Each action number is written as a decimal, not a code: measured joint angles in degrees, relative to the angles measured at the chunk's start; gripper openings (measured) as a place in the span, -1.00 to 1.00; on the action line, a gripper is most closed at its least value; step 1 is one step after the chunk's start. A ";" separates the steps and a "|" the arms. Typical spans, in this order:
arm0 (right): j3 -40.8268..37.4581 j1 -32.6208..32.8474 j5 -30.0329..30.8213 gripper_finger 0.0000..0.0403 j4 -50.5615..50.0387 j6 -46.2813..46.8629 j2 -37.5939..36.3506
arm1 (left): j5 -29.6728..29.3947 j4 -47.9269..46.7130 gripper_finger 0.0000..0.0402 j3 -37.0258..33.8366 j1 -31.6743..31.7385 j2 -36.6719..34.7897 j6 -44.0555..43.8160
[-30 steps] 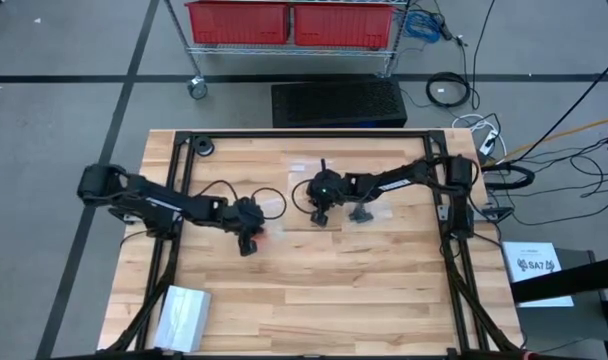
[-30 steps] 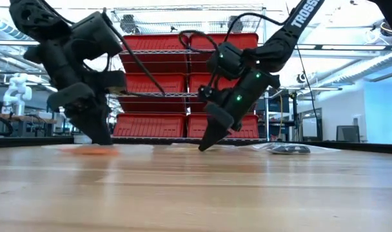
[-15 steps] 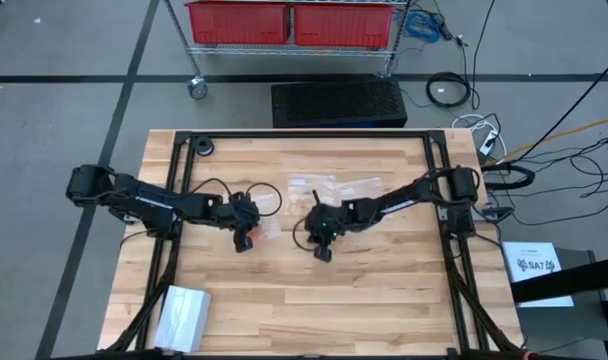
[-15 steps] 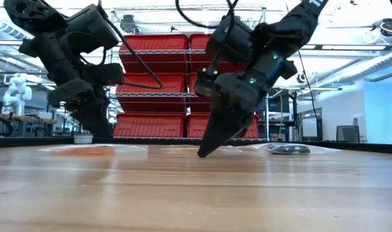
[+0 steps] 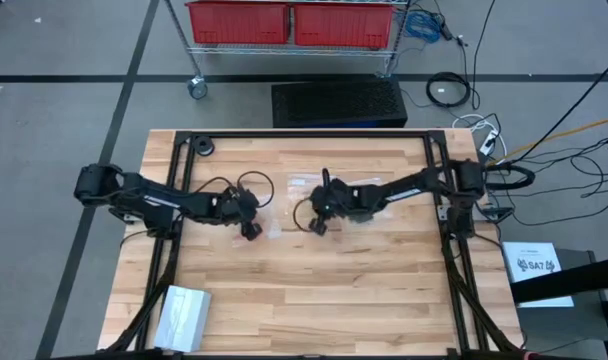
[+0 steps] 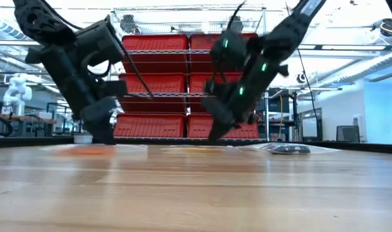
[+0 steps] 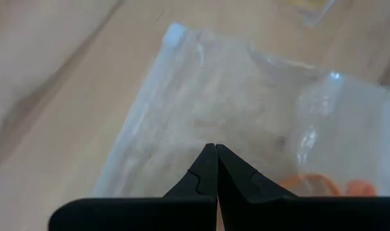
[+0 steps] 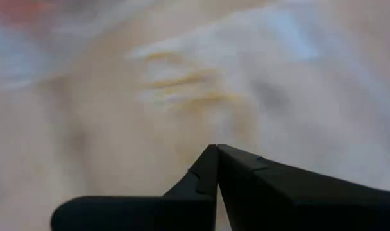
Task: Sort rubber bands
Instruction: Adjust the transparent zip bags
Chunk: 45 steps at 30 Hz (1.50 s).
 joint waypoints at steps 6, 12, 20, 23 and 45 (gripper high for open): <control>0.39 -4.58 4.92 -1.00 2.70 0.68 5.00 | -1.30 1.33 -0.99 0.19 0.02 3.90 1.61; 0.48 -2.85 1.37 -1.00 3.91 -3.77 5.85 | -2.98 5.00 -0.99 0.02 0.29 4.71 9.25; 0.48 3.82 -2.67 -1.00 0.10 -6.55 4.76 | -3.09 5.59 -0.99 0.00 2.15 4.54 15.75; 0.47 4.91 -1.69 -1.00 -1.44 -5.00 4.21 | -2.70 5.53 -0.99 0.00 2.25 4.54 17.05; 0.13 4.66 2.83 -1.00 -3.14 -3.95 -4.85 | 1.70 6.79 -0.99 0.02 2.05 0.18 21.62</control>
